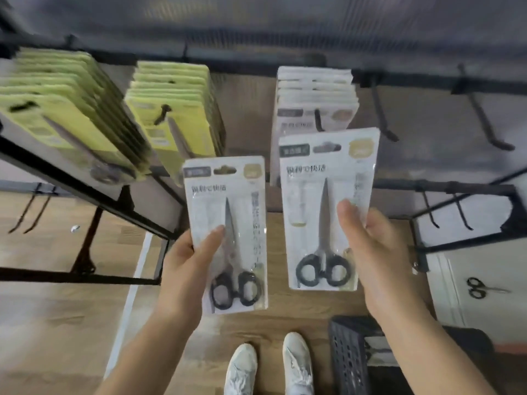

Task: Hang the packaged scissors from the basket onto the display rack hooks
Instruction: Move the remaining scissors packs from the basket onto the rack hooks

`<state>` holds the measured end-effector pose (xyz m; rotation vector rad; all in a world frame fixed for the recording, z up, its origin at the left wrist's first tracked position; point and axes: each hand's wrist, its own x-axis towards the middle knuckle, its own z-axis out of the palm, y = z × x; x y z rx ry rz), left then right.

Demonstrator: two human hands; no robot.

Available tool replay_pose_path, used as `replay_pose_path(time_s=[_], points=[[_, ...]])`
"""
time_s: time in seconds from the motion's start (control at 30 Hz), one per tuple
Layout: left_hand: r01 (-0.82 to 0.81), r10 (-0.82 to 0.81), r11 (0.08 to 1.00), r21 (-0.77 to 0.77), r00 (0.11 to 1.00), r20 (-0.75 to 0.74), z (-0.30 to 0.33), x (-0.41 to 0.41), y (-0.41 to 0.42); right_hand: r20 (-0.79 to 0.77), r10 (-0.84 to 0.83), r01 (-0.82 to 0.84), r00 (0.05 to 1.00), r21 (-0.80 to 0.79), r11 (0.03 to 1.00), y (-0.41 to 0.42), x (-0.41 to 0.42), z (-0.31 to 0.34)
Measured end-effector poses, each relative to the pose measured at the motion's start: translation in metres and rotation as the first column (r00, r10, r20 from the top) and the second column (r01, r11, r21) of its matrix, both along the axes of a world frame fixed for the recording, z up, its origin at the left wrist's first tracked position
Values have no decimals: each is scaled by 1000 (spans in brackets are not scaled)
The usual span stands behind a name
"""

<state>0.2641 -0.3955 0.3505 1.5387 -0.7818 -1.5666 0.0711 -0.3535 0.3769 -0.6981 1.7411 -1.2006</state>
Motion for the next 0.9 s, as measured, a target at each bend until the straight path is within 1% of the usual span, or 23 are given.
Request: replay_pose_path(time_s=[0.13, 0.23, 0.37, 0.5, 0.6, 0.7, 0.9], points=[[15, -15, 996, -85, 1000, 3, -9, -12, -14, -26, 29, -32, 999, -110, 993, -14, -3, -5], [-14, 11, 996, -86, 999, -34, -7, -17, -20, -14, 44, -46, 999, -148, 988, -21, -3, -1], [7, -11, 997, -82, 999, -43, 3, -18, -25, -24, 38, -41, 999, -144, 989, -27, -4, 1], [35, -39, 996, -81, 998, -41, 6, -19, -26, 7, 13, -12, 1000, -124, 992, -27, -7, -7], [17, -21, 997, -70, 998, -59, 2, -19, -27, 11, 4, -3, 1000, -121, 993, -28, -9, -13], [8, -12, 998, -58, 998, -65, -1, -18, -27, -29, -10, 6, 1000, -127, 992, -31, -12, -17], [-4, 0, 998, -56, 997, -75, 0, -15, -27, -32, -21, 18, 999, -106, 994, -49, -13, -24]])
